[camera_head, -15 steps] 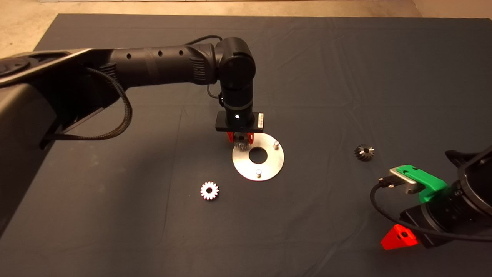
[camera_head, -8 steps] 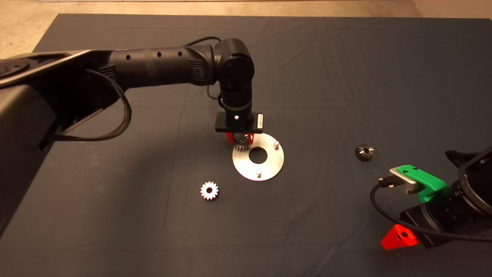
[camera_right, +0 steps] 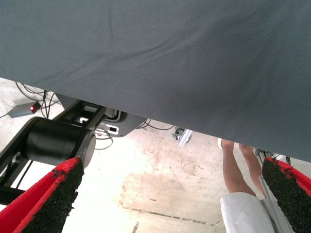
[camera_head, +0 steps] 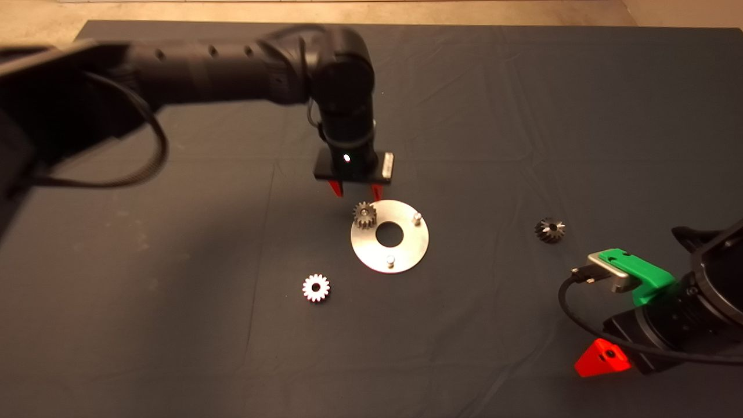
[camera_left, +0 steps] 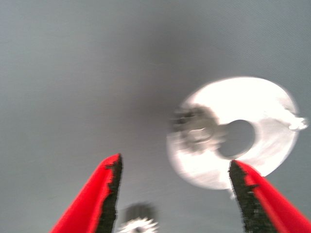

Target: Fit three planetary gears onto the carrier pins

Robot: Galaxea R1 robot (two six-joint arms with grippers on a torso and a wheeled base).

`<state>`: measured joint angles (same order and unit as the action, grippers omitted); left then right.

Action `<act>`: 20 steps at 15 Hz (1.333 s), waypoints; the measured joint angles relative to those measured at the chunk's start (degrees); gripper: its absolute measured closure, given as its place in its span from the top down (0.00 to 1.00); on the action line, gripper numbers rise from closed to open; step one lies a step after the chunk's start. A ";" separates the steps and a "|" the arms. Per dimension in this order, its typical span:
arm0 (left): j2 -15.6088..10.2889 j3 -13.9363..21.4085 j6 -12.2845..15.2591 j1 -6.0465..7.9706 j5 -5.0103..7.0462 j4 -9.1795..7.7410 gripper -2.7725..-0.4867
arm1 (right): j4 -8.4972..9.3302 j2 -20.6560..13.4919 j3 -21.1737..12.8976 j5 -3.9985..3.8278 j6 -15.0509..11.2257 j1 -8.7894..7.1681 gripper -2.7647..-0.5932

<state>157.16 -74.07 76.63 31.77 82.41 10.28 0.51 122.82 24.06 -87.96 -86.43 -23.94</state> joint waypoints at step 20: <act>-15.84 28.05 18.67 -8.43 4.50 3.23 0.74 | 0.00 0.33 0.00 0.11 0.00 0.16 0.98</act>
<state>141.32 -46.02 95.31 23.34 86.91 13.51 0.51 123.15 24.06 -87.85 -86.43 -23.78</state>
